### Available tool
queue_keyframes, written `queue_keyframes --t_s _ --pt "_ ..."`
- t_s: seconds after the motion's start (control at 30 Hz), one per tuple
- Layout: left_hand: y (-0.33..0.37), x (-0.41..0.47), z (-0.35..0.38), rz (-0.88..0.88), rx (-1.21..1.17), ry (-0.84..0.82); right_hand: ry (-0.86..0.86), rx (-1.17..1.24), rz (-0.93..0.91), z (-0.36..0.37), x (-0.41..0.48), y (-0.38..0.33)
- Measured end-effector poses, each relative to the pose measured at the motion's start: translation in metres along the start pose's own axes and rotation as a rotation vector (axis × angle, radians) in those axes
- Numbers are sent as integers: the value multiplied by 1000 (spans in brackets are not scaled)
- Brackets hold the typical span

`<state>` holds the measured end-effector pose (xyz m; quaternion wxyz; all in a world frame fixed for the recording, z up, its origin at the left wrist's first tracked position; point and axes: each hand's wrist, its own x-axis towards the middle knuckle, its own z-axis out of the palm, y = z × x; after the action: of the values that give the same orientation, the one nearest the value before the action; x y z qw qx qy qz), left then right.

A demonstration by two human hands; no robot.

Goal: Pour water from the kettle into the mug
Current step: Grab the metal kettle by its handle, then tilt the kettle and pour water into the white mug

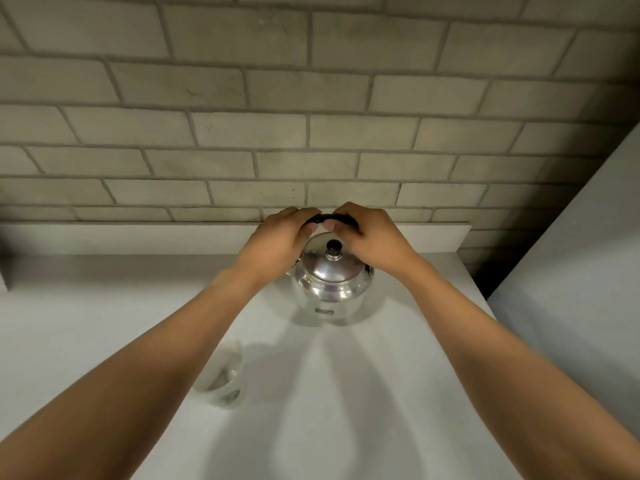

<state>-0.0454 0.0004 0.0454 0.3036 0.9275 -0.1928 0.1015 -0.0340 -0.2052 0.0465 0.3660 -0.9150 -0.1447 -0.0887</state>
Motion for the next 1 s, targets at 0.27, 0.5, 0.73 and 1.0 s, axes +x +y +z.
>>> queue_keyframes --t_s 0.27,0.5,0.73,1.0 --pt "36 -131 13 118 252 264 59 -100 -112 -15 -59 -43" --pt "47 -191 40 33 188 114 42 -121 -152 -11 -99 -64" --pt "55 -204 40 -87 9 75 17 -135 -146 -16 -117 -83" --pt "58 -211 40 -149 -110 90 -58 -249 -244 -18 -118 -111"
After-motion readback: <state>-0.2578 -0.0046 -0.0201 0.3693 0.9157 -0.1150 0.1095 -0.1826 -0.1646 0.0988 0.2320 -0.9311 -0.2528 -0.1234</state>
